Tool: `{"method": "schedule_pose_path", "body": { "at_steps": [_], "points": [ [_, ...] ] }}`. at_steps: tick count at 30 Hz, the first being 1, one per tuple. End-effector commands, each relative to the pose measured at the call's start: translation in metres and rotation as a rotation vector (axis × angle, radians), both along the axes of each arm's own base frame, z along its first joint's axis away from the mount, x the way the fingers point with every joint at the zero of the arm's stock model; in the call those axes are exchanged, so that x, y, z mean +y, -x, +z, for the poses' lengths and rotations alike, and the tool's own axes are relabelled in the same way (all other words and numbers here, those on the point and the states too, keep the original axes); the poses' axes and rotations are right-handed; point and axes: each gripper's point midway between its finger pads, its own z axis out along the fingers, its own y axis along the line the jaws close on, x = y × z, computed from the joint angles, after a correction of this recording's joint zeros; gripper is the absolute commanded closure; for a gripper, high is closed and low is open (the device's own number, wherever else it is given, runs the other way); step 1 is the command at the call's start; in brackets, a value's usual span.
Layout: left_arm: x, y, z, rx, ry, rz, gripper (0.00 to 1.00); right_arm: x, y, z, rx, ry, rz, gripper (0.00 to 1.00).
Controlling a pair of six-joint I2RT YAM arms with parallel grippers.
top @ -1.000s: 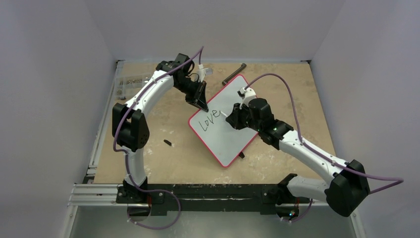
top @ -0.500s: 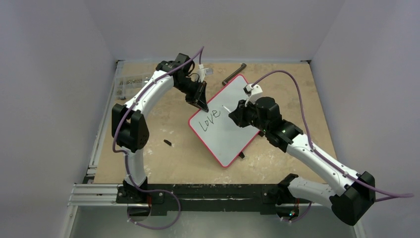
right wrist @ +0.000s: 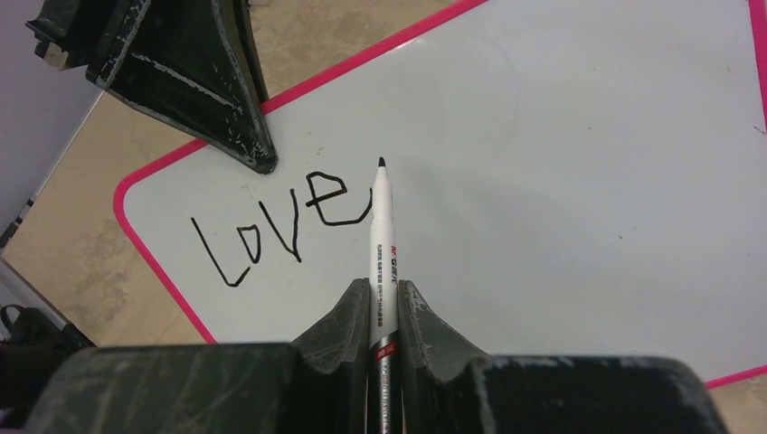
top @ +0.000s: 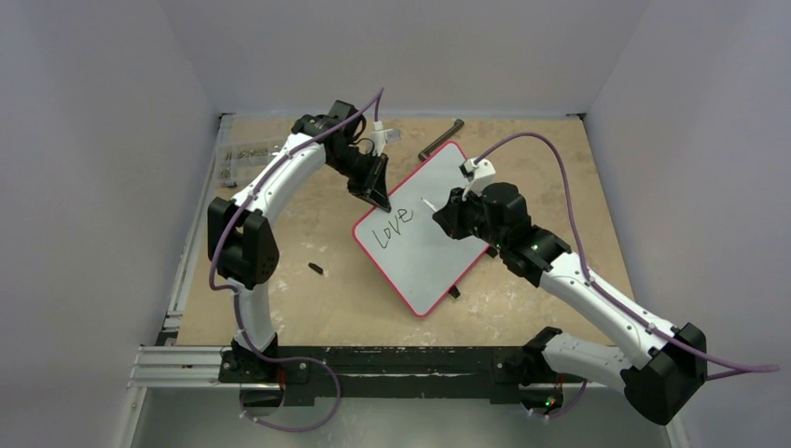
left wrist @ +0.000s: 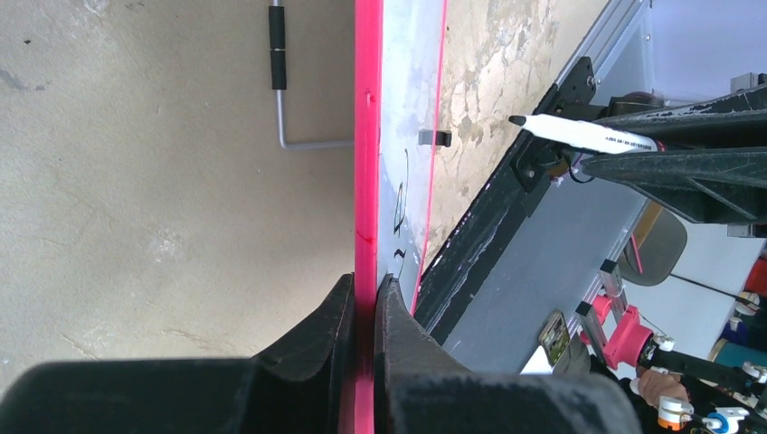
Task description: Write a sentence on the whiteboard
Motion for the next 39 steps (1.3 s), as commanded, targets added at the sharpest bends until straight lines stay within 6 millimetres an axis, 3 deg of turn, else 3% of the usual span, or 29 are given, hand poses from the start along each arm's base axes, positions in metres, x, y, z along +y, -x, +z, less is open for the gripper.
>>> {"method": "schedule_pose_path", "body": {
  "at_steps": [1,10,15,22,30,39],
  "points": [
    [0.024,-0.015,0.000,-0.139,-0.113,0.021,1.00,-0.005,-0.006,0.024,-0.076,-0.023,-0.028,1.00],
    [0.025,-0.015,-0.002,-0.134,-0.117,0.023,1.00,-0.023,-0.018,0.007,-0.046,0.078,-0.132,1.00],
    [0.025,-0.016,-0.004,-0.132,-0.122,0.023,1.00,-0.020,-0.017,0.006,-0.035,0.098,-0.105,1.00],
    [0.025,-0.016,-0.004,-0.130,-0.122,0.026,1.00,-0.013,-0.021,0.019,-0.106,0.048,-0.082,1.00],
    [0.026,-0.016,-0.002,-0.139,-0.125,0.027,1.00,-0.002,-0.036,0.007,-0.077,0.056,-0.058,1.00],
    [0.026,-0.016,-0.003,-0.137,-0.127,0.028,1.00,-0.010,-0.048,0.009,-0.080,0.030,-0.060,1.00]
  ]
}}
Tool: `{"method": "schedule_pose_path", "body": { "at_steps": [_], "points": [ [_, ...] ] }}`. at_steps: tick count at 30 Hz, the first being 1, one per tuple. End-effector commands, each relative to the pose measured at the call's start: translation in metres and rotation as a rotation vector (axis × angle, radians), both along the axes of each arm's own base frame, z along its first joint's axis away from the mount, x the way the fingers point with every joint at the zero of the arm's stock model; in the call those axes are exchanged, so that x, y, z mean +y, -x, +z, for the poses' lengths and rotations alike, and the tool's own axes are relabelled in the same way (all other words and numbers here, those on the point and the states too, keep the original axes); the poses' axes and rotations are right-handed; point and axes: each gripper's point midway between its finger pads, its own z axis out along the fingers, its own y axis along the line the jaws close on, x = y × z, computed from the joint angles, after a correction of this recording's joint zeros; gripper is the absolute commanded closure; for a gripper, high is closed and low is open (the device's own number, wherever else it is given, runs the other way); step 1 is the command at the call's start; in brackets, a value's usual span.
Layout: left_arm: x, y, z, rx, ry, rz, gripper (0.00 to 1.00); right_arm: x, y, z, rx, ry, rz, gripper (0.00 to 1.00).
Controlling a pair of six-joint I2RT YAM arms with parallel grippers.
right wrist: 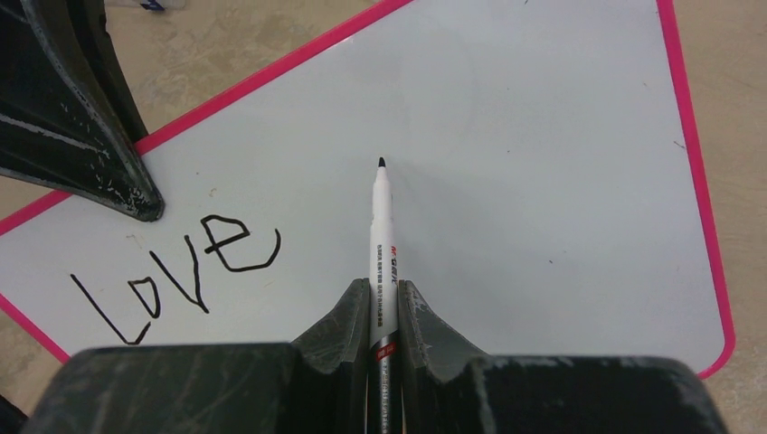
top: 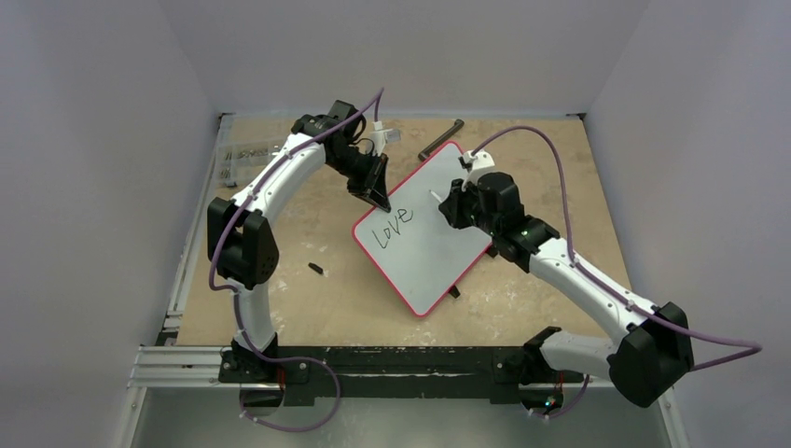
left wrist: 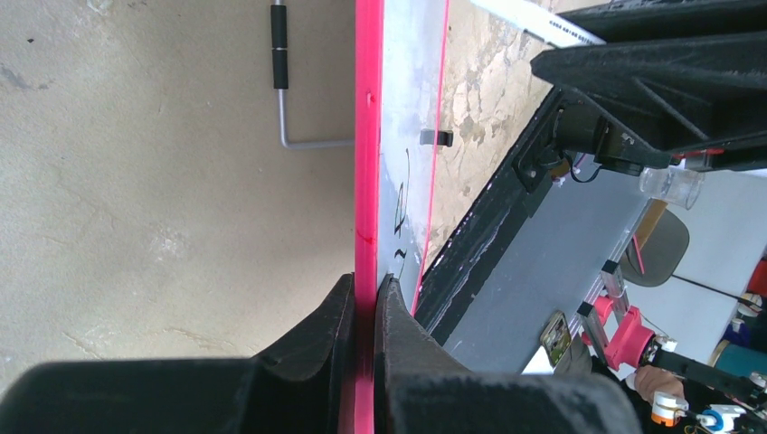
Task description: Write a sentence on the whiteboard
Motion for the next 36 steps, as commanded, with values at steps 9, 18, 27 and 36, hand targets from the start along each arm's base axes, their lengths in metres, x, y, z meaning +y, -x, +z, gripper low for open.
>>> {"method": "schedule_pose_path", "body": {
  "at_steps": [9,18,27,36],
  "points": [
    [0.025,-0.017,-0.002,-0.138,-0.120,0.025,1.00,0.021,-0.010,0.021,-0.044,-0.063,0.099,1.00],
    [0.025,-0.017,-0.002,-0.136,-0.120,0.026,1.00,0.027,0.001,0.012,-0.010,-0.064,0.161,1.00],
    [0.025,-0.017,-0.002,-0.138,-0.119,0.027,1.00,0.018,0.022,-0.010,0.049,-0.048,0.175,1.00],
    [0.025,-0.016,-0.001,-0.138,-0.116,0.025,1.00,0.005,0.018,-0.017,0.069,-0.022,0.088,1.00]
  ]
}}
